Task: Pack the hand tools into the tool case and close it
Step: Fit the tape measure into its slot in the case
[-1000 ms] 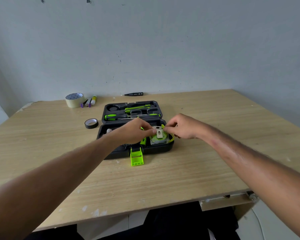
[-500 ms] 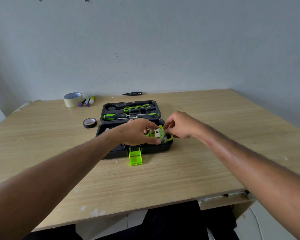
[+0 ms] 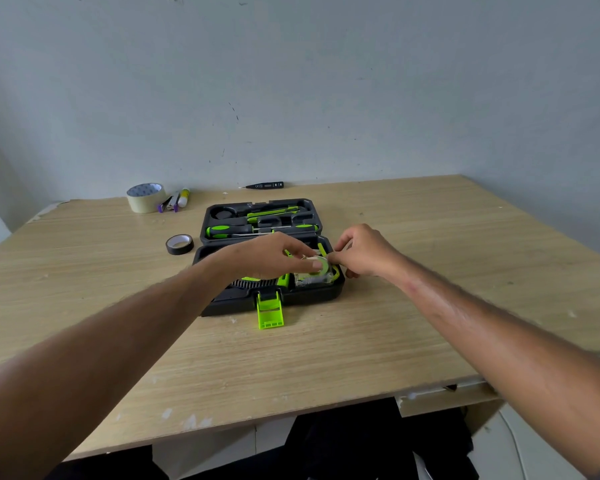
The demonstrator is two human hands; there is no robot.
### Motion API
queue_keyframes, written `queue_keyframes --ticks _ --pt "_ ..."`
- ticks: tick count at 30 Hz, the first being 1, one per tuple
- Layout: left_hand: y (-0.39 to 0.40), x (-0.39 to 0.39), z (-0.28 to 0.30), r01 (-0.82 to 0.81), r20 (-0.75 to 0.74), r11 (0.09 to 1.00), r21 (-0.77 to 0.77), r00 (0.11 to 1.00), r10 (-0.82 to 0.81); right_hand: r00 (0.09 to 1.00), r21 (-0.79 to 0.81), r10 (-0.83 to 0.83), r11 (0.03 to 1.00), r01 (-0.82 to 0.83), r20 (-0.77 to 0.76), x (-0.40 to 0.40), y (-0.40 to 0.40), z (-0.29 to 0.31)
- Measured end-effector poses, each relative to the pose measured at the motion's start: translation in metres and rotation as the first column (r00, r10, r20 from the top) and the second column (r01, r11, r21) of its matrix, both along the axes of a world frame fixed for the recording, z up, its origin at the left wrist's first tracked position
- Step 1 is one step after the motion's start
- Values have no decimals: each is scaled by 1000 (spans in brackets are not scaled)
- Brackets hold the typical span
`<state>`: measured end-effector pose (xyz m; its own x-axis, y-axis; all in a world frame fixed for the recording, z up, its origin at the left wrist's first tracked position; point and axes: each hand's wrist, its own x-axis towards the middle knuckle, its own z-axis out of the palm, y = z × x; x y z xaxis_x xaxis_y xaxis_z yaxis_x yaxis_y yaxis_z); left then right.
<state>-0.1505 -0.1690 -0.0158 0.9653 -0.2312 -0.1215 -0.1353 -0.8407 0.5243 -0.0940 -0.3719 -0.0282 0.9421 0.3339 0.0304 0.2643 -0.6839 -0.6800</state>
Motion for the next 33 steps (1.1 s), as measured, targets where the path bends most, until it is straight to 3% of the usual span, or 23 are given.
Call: queue_keyframes --ticks 6,9,12,20,26,33 --pt "-7 2 -4 -35 41 997 65 999 32 991 1 38 999 -39 126 -2 -1 -4" --pt "-13 5 -4 -52 60 987 154 997 43 996 46 78 996 -76 -50 7 -5 0" --pt "-15 6 -6 -33 34 992 121 999 30 957 101 139 988 -116 -256 11 -11 4" --pt "-4 2 -2 33 14 997 69 999 -34 951 136 141 985 -107 -274 12 -14 0" --pt "-4 1 2 79 -10 996 40 997 -79 875 161 264 963 -216 -407 12 -20 12" --pt "-3 -1 1 83 4 992 90 996 -84 844 207 177 975 -81 -506 12 -13 9"
